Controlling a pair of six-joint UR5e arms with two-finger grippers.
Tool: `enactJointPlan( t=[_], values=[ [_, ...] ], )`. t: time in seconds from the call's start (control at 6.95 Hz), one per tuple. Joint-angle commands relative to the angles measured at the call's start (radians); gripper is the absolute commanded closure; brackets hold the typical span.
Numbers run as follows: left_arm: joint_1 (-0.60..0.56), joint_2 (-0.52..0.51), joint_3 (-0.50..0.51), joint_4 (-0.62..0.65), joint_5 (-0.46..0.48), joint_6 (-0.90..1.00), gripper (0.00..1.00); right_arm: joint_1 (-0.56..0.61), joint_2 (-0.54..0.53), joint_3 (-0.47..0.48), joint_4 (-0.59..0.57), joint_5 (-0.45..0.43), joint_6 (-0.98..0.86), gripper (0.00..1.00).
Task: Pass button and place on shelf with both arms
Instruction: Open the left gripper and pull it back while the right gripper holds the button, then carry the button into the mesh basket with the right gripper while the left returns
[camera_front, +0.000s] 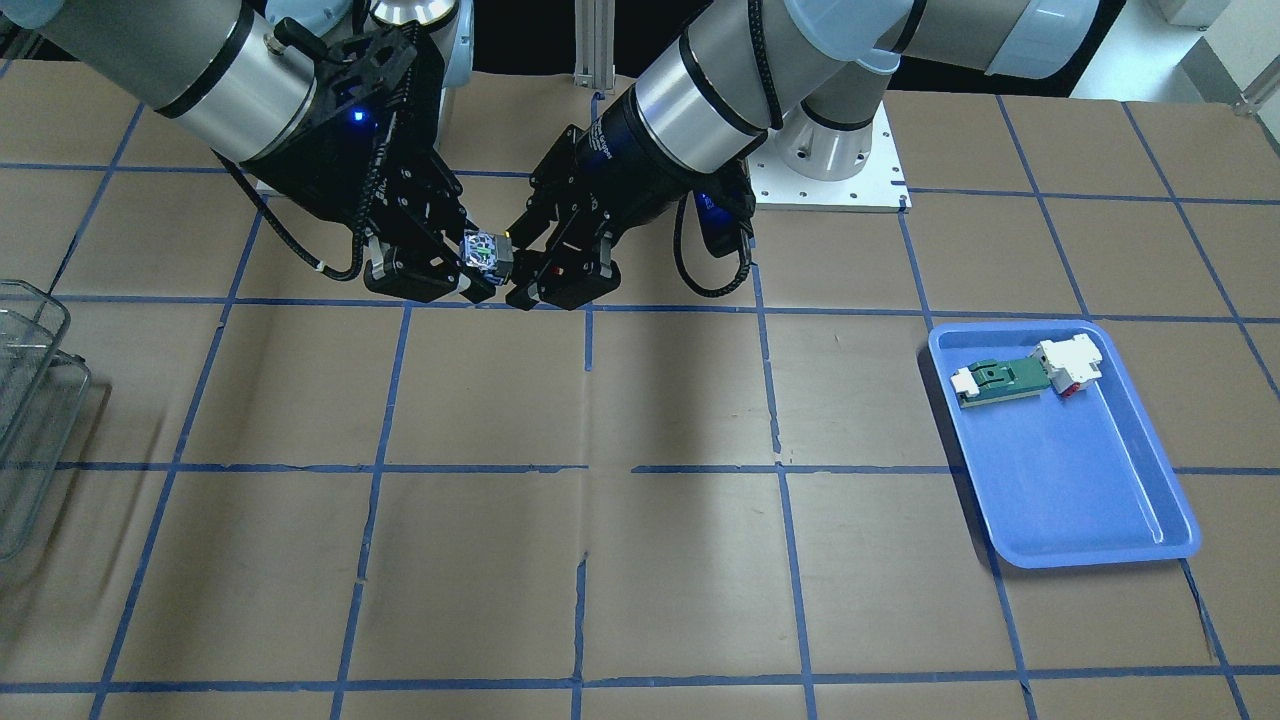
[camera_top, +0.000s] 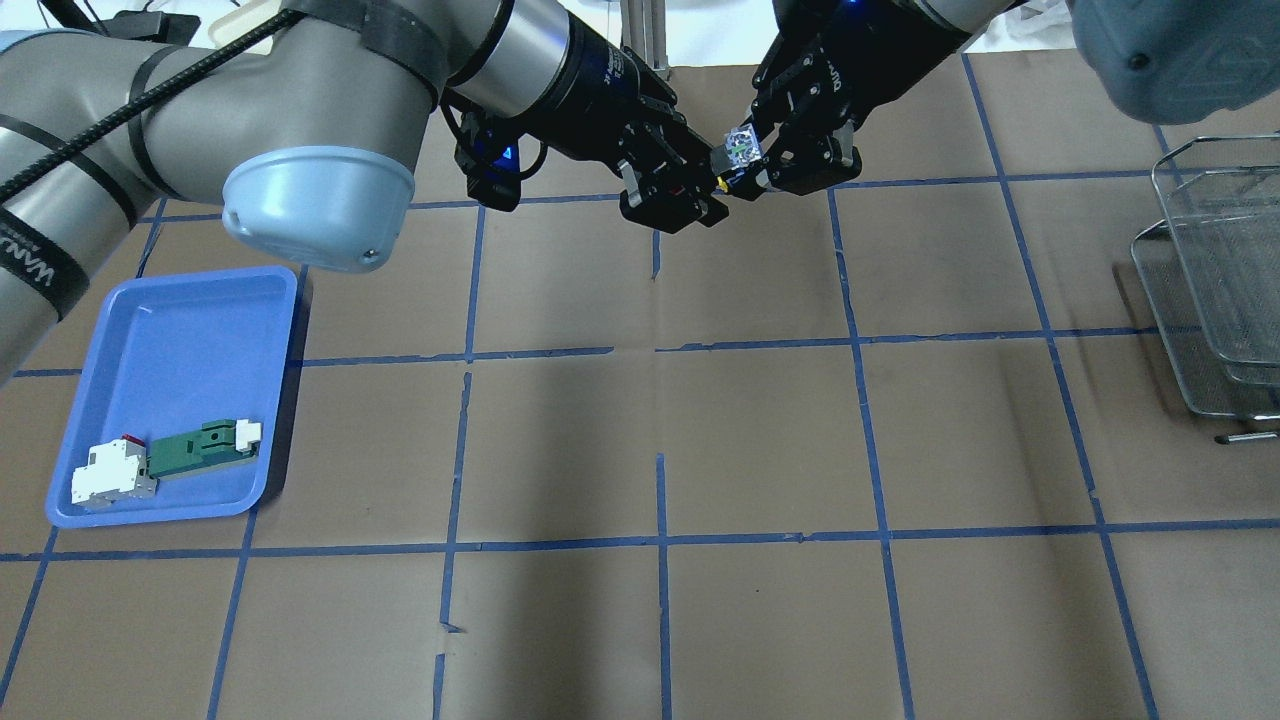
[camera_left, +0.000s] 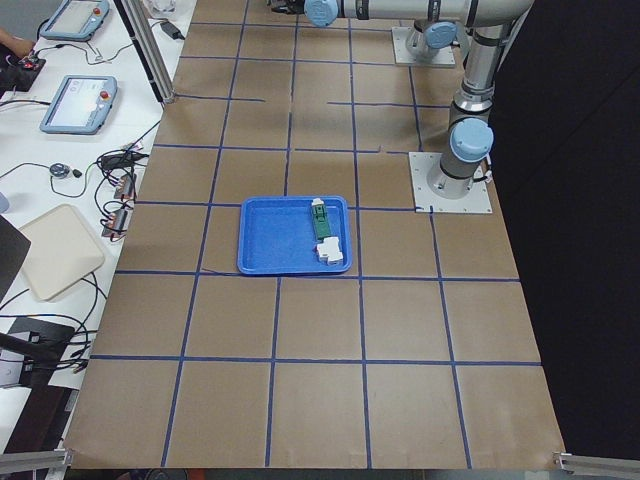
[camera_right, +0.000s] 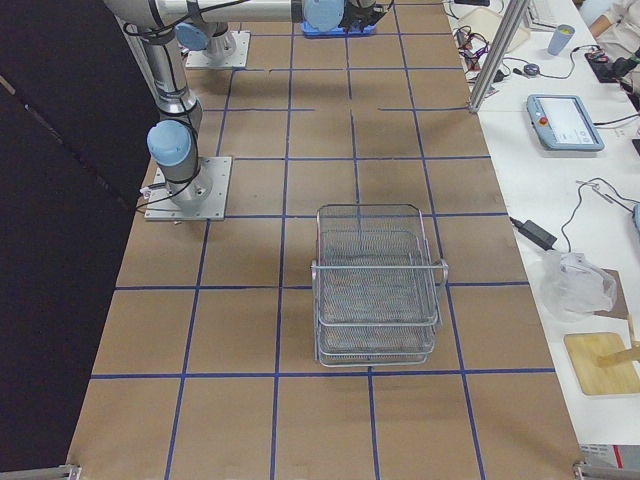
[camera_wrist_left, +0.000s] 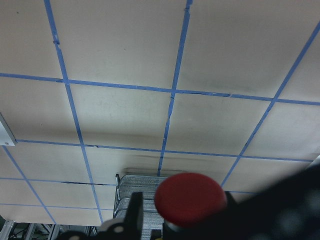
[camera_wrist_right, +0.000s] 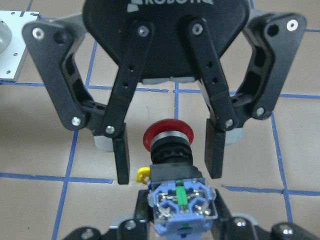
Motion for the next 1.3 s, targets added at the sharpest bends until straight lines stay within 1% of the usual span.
enactJointPlan(
  t=[0.0,0.14,0.29,0.43,0.58,0.72,0.86,1.01,1.15],
  values=[
    [0.010,0.027,0.002,0.000,0.006,0.000,0.29,0.000,0.001,0.000,0.000,-0.005,-0.001,0.88],
    [0.034,0.041,-0.001,-0.001,0.011,0.009,0.29,0.000,0.001,0.000,0.000,-0.011,-0.006,0.88],
    [0.092,0.050,-0.003,-0.010,0.012,0.024,0.30,-0.021,0.007,0.003,-0.006,-0.029,-0.038,0.88],
    [0.148,0.056,-0.009,-0.020,0.014,0.078,0.32,-0.075,0.015,0.002,-0.009,-0.101,-0.050,0.89],
    [0.206,0.062,-0.025,-0.023,0.017,0.150,0.33,-0.166,0.030,-0.002,-0.056,-0.170,-0.076,0.89],
    [0.264,0.061,-0.032,-0.047,0.070,0.308,0.33,-0.257,0.048,-0.003,-0.071,-0.184,-0.140,0.89],
    [0.310,0.062,-0.032,-0.134,0.166,0.565,0.33,-0.338,0.082,-0.005,-0.115,-0.279,-0.227,0.89],
    [0.321,0.070,-0.029,-0.249,0.334,0.848,0.18,-0.400,0.128,-0.008,-0.182,-0.357,-0.269,0.89],
    [0.328,0.081,-0.024,-0.305,0.444,0.986,0.04,-0.484,0.169,-0.020,-0.222,-0.411,-0.396,0.89]
  ],
)
